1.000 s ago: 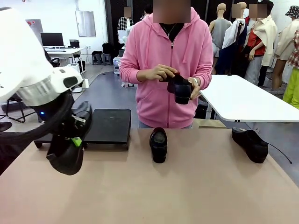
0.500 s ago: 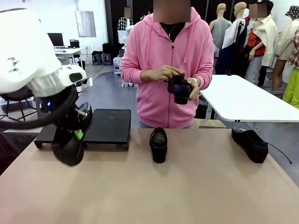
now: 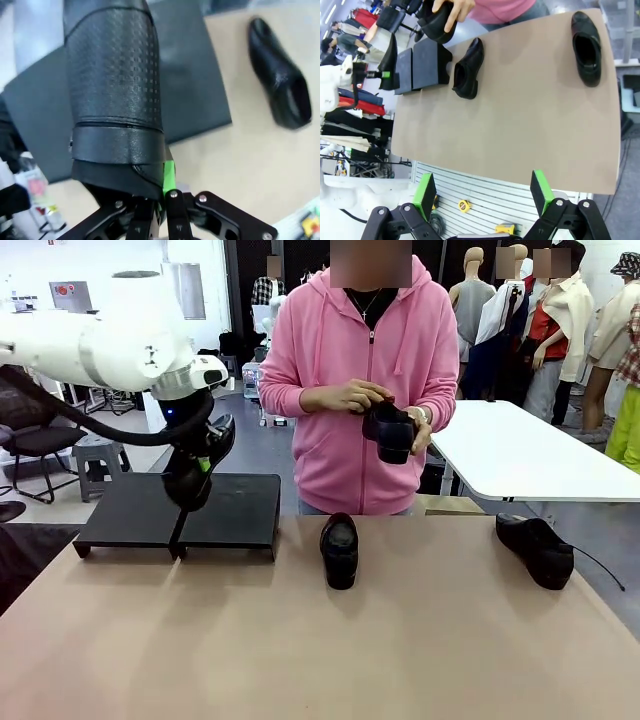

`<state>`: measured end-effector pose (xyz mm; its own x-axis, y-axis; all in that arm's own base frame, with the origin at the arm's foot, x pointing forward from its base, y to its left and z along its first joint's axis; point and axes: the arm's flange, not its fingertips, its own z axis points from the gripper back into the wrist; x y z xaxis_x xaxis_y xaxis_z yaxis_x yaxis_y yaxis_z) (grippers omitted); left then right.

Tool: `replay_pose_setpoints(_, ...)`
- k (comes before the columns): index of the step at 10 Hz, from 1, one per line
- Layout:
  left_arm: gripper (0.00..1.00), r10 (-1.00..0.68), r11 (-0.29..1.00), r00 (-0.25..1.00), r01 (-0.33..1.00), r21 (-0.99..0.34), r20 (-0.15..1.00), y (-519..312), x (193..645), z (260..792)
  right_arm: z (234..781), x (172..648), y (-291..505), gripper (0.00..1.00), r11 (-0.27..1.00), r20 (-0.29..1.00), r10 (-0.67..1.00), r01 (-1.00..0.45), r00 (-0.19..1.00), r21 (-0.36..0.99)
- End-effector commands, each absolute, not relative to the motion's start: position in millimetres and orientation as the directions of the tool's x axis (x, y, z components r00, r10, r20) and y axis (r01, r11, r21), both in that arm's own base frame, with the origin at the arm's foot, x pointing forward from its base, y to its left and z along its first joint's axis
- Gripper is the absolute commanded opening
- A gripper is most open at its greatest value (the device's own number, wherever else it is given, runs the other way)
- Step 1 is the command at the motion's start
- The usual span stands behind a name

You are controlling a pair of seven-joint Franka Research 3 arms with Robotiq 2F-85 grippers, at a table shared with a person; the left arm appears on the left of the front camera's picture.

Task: Organize the shoes by placing them on the stand.
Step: Place the Shoe from the middle of the table onto the Shoes Stand.

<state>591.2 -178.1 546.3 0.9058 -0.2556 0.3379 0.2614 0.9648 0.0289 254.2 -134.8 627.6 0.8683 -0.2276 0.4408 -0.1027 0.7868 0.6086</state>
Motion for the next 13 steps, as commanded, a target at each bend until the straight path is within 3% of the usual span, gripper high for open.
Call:
replay_pose_setpoints(1,0.0,-0.135,0.991,0.899,0.112,0.079,0.418,-187,614,533,629,254,-135,1.0,0.782,0.452,-0.219,-0.122,0.864,0.612)
replay_pose_setpoints(3,0.0,-0.142,0.99,0.909,0.129,0.058,0.391,-187,639,500,629,254,-135,1.0,0.782,0.452,-0.219,-0.122,0.864,0.612)
replay_pose_setpoints(8,0.0,-0.149,0.989,0.929,0.136,0.063,0.337,-188,646,465,629,254,-135,1.0,0.782,0.452,-0.219,-0.122,0.864,0.612)
replay_pose_setpoints(9,0.58,-0.15,0.988,0.933,0.132,0.075,0.327,-188,646,463,629,254,-135,1.0,0.782,0.452,-0.219,-0.122,0.864,0.612)
replay_pose_setpoints(10,1.0,-0.151,0.988,0.933,0.135,0.069,0.327,-189,646,464,629,254,-135,1.0,0.782,0.452,-0.219,-0.122,0.864,0.612)
replay_pose_setpoints(13,1.0,-0.161,0.987,0.919,0.151,0.054,0.359,-194,624,488,629,254,-135,1.0,0.782,0.452,-0.219,-0.122,0.864,0.612)
